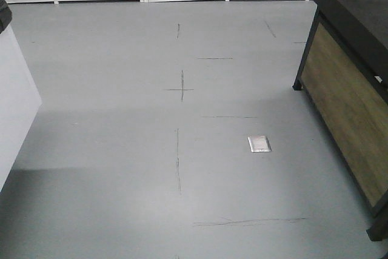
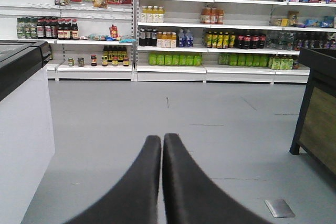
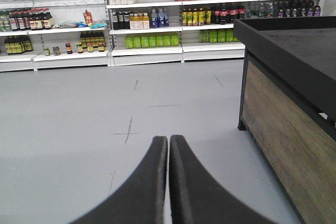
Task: Pick three apples into basket with both arms
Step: 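Drive the base forward along the aisle toward the produce tables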
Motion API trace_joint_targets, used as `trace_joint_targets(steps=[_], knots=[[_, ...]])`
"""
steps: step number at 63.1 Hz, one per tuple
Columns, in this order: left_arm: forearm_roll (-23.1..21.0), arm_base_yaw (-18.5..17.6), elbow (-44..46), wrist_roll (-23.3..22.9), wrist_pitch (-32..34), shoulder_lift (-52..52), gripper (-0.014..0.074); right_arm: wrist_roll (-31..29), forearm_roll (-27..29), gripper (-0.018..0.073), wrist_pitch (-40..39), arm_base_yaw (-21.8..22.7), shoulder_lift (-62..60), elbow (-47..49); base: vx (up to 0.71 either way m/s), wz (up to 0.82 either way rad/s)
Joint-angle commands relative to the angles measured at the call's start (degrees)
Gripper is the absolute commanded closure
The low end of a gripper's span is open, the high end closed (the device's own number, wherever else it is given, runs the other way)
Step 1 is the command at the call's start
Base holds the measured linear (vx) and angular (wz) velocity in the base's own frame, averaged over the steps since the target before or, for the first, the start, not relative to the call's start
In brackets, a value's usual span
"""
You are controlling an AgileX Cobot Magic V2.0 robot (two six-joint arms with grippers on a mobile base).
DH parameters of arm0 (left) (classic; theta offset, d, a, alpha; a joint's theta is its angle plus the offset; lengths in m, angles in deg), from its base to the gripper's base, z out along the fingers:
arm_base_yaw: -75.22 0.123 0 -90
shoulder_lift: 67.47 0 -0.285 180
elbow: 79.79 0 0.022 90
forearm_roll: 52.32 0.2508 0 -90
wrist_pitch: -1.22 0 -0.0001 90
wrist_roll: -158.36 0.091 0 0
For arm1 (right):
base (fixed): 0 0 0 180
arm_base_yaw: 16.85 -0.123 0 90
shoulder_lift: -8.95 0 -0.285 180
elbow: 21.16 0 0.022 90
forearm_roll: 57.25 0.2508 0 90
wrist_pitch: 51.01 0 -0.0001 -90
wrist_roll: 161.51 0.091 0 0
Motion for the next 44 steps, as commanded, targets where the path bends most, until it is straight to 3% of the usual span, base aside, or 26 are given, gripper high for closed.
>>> trace_joint_targets(steps=[1, 44], knots=[[-0.49, 0.03, -0.19, -0.32, 4.00, -0.92, 0.0603, -0.05, -0.56, 0.0568, -4.31, 0.25, -0.73, -0.73, 0.00, 0.00], [-0.49, 0.03, -0.19, -0.32, 4.00, -0.92, 0.0603, -0.05, -0.56, 0.0568, -4.31, 0.25, -0.73, -0.73, 0.00, 0.00]])
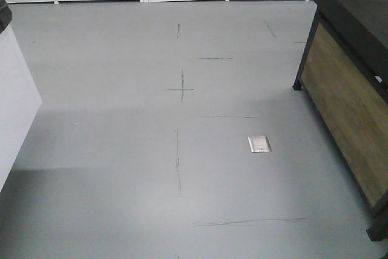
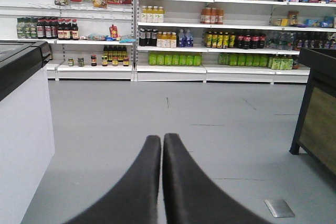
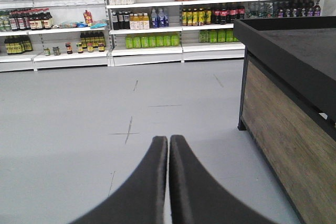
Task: Pick three apples into basket with both arms
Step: 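Drive the base forward along the aisle toward the produce tables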
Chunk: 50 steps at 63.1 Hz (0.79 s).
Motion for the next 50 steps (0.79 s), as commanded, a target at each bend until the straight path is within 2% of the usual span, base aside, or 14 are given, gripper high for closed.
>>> trace_joint_targets(steps=[1, 50], knots=[[-0.49, 0.03, -0.19, -0.32, 4.00, -0.92, 0.0603, -0.05, -0.56, 0.0568, -4.31, 0.25, -0.73, -0.73, 0.00, 0.00], [-0.49, 0.03, -0.19, -0.32, 4.00, -0.92, 0.0603, -0.05, -0.56, 0.0568, -4.31, 0.25, -0.73, -0.73, 0.00, 0.00]])
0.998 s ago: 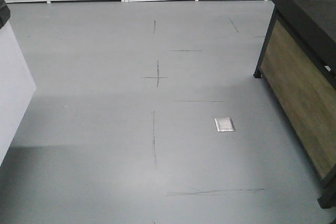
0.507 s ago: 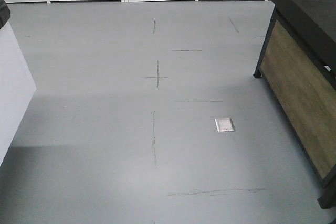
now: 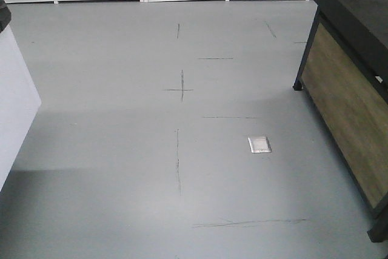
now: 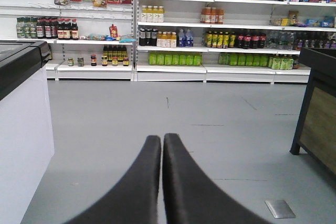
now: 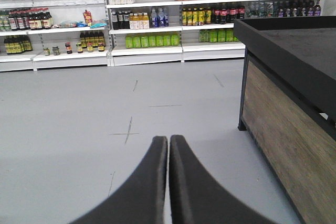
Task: Pick three apples into basket with both arms
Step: 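Drive the base forward along the aisle toward the produce tables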
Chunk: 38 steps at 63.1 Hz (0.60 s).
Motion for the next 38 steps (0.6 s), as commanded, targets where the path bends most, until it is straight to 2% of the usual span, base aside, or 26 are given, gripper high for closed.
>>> trace_joint_targets(steps=[1, 38], knots=[[-0.49, 0.03, -0.19, -0.32, 4.00, -0.92, 0.0603, -0.05, -0.56, 0.0568, -4.31, 0.25, -0.73, -0.73, 0.04, 0.00], [-0.49, 0.03, -0.19, -0.32, 4.00, -0.92, 0.0603, -0.05, -0.56, 0.0568, -4.31, 0.25, -0.73, -0.73, 0.09, -0.02]])
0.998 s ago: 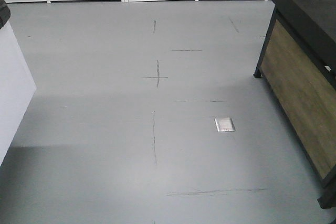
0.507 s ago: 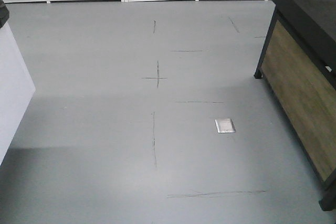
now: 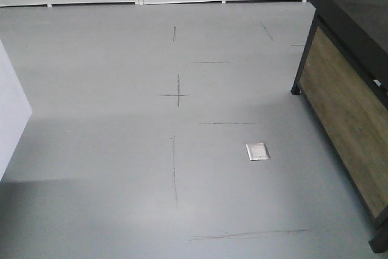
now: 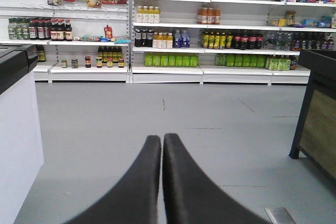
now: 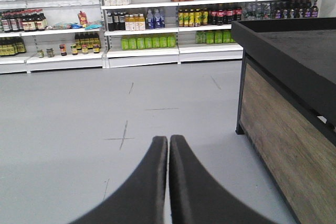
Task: Pick three apples into basket with both arms
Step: 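Drive the base forward along the aisle toward the produce tables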
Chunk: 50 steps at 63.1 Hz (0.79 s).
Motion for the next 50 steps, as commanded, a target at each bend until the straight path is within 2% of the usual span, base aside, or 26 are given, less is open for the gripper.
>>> trace_joint_targets(steps=[1, 50], knots=[[-0.49, 0.03, -0.19, -0.32, 4.00, -0.92, 0.0603, -0.05, -0.56, 0.0568, -4.31, 0.25, -0.73, -0.73, 0.13, -0.08], [-0.49, 0.03, -0.19, -0.32, 4.00, -0.92, 0.0603, -0.05, -0.56, 0.0568, -4.31, 0.25, -0.73, -0.73, 0.12, 0.00]])
